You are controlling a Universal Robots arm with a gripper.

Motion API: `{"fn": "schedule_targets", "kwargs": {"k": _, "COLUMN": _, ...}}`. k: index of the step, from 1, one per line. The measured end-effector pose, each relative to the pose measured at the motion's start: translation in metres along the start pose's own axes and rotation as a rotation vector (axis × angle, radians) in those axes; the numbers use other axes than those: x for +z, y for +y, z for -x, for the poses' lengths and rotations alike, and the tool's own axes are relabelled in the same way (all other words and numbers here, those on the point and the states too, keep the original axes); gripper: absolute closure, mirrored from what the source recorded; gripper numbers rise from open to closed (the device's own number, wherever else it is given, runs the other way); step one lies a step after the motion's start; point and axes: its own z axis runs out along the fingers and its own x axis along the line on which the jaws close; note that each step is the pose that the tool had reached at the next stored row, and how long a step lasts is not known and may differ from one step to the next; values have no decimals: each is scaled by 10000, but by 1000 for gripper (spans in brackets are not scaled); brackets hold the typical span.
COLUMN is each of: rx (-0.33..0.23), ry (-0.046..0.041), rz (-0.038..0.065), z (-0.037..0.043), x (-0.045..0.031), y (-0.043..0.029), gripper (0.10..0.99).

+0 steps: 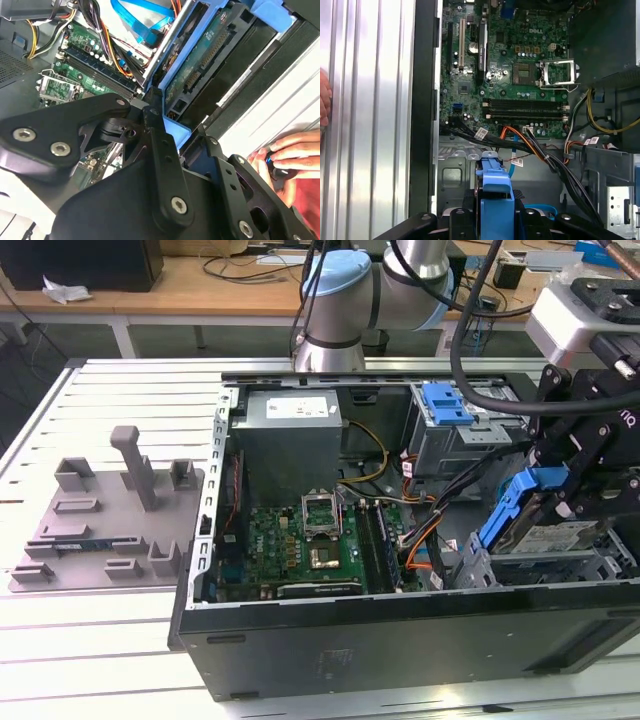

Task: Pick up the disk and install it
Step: 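Insert the disk into the insertion slot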

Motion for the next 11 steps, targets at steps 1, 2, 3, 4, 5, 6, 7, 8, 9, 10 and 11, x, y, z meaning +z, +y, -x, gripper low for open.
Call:
{"fn": "schedule_targets", "kwargs": {"k": 1, "rx": 3, "ry": 19, "rz": -1, "z": 1, "x": -1, "y": 9, "gripper": 651}}
{"fn": "schedule_targets", "kwargs": {"k": 2, "rx": 0, "ry": 31, "rz": 0, "z": 1, "x": -2, "y": 10, "gripper": 588}}
{"fn": "schedule_targets", "kwargs": {"k": 3, "rx": 0, "ry": 32, "rz": -1, "z": 1, "x": -1, "y": 11, "gripper": 529}}
{"fn": "schedule_targets", "kwargs": {"k": 4, "rx": 2, "ry": 32, "rz": -1, "z": 1, "x": 0, "y": 12, "gripper": 529}}
{"fn": "schedule_targets", "kwargs": {"k": 5, "rx": 2, "ry": 33, "rz": 0, "z": 1, "x": -1, "y": 13, "gripper": 463}}
{"fn": "schedule_targets", "kwargs": {"k": 6, "rx": 2, "ry": 35, "rz": 0, "z": 1, "x": -2, "y": 13, "gripper": 463}}
{"fn": "schedule_targets", "kwargs": {"k": 7, "rx": 2, "ry": 35, "rz": -1, "z": 1, "x": -1, "y": 13, "gripper": 463}}
{"fn": "schedule_targets", "kwargs": {"k": 8, "rx": 2, "ry": 36, "rz": -1, "z": 1, "x": -1, "y": 13, "gripper": 463}}
{"fn": "schedule_targets", "kwargs": {"k": 9, "rx": 2, "ry": 39, "rz": 0, "z": 1, "x": -1, "y": 13, "gripper": 463}}
{"fn": "schedule_targets", "kwargs": {"k": 10, "rx": 3, "ry": 39, "rz": 0, "z": 1, "x": -1, "y": 13, "gripper": 463}}
{"fn": "schedule_targets", "kwargs": {"k": 11, "rx": 2, "ry": 39, "rz": -1, "z": 1, "x": -1, "y": 13, "gripper": 463}}
